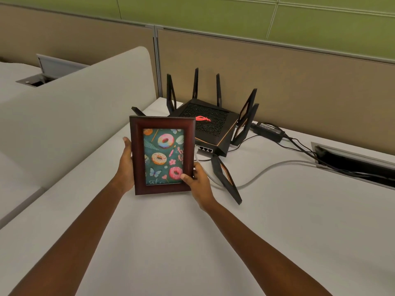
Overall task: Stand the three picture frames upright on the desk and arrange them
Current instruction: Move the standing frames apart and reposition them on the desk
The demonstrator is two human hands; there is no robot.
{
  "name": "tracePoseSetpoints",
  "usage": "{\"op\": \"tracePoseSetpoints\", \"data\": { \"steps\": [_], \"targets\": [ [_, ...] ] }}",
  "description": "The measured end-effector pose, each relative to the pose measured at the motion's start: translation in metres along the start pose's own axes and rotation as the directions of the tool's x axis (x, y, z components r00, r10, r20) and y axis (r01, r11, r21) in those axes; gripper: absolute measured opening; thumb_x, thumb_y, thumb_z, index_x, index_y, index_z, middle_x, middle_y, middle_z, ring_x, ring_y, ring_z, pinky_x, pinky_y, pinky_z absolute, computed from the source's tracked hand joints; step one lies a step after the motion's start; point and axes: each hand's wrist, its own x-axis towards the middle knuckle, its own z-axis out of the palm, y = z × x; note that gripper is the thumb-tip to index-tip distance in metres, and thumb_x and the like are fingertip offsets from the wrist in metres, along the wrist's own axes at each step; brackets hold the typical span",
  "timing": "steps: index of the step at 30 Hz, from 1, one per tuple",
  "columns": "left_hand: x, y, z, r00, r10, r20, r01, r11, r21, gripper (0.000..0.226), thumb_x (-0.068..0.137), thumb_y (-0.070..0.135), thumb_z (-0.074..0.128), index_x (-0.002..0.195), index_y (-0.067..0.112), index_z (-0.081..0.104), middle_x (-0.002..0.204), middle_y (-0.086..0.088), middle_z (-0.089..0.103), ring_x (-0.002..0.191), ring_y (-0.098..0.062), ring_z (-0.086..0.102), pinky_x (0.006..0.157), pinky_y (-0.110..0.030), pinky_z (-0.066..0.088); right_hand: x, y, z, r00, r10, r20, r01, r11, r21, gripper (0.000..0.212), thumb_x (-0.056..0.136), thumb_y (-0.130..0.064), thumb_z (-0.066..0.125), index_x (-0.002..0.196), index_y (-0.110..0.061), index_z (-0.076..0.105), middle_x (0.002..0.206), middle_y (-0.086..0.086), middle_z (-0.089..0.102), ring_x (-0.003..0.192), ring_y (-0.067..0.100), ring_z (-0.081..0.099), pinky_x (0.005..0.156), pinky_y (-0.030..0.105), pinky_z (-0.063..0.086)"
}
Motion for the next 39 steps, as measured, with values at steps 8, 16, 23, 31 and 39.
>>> {"op": "tracePoseSetpoints", "data": {
  "steps": [8, 16, 23, 31, 39],
  "targets": [
    [0.015, 0.000, -0.012, 1.000, 0.002, -0.010, -0.003, 0.999, -0.052, 0.074, 0.087, 0.064, 0.007, 0.083, 0.035, 0.074, 0.083, 0.011, 0.077, 0.077, -0.010, 0.073, 0.062, -0.028, 0.061, 0.022, -0.003, 0.009, 1.000, 0.027, 0.008, -0.027, 0.997, -0.066, 0.038, 0.090, -0.009, 0.050, 0.125, -0.005, 0.040, 0.128, 0.018, 0.053, 0.111, 0.027, 0.054, 0.094, 0.042, 0.050],
    [0.013, -0.003, -0.006, 0.995, 0.018, -0.103, -0.017, 1.000, 0.007, 0.070, 0.087, 0.063, 0.001, 0.093, 0.032, 0.063, 0.074, 0.013, 0.076, 0.069, -0.008, 0.073, 0.058, -0.026, 0.060, 0.022, -0.006, 0.008, 0.998, 0.044, 0.045, -0.035, 0.984, -0.176, 0.038, 0.092, -0.017, 0.048, 0.125, -0.004, 0.037, 0.128, 0.018, 0.053, 0.114, 0.029, 0.054, 0.090, 0.035, 0.049],
    [-0.011, -0.033, 0.006, 0.823, 0.154, -0.547, -0.065, 0.982, 0.179, 0.066, 0.094, 0.053, 0.008, 0.136, 0.012, 0.037, 0.135, -0.014, 0.050, 0.126, -0.032, 0.046, 0.108, -0.043, 0.036, -0.006, -0.002, 0.010, 0.998, 0.005, 0.060, 0.011, 0.963, -0.268, 0.066, 0.086, -0.022, 0.059, 0.139, -0.009, 0.023, 0.141, 0.015, 0.038, 0.130, 0.028, 0.039, 0.105, 0.039, 0.039],
    [-0.063, -0.083, 0.045, 0.686, 0.455, -0.568, 0.006, 0.777, 0.629, 0.054, 0.097, 0.028, 0.033, 0.141, -0.001, 0.020, 0.151, -0.024, 0.020, 0.140, -0.037, 0.019, 0.114, -0.047, 0.021, -0.053, 0.020, -0.009, 0.998, 0.026, 0.052, 0.002, 0.882, -0.471, 0.067, 0.091, -0.031, 0.047, 0.144, -0.011, 0.009, 0.155, 0.007, 0.012, 0.142, 0.022, 0.014, 0.114, 0.031, 0.017],
    [-0.103, -0.103, 0.105, 0.756, 0.625, -0.197, -0.168, 0.476, 0.863, 0.058, 0.090, 0.033, 0.034, 0.136, -0.003, 0.031, 0.145, -0.029, 0.029, 0.129, -0.044, 0.037, 0.100, -0.053, 0.039, -0.097, 0.030, -0.054, 0.994, -0.105, -0.028, 0.071, 0.822, -0.566, 0.049, 0.095, -0.028, 0.037, 0.141, -0.019, 0.023, 0.154, 0.002, 0.021, 0.142, 0.017, 0.017, 0.115, 0.029, 0.015]
  ]
}}
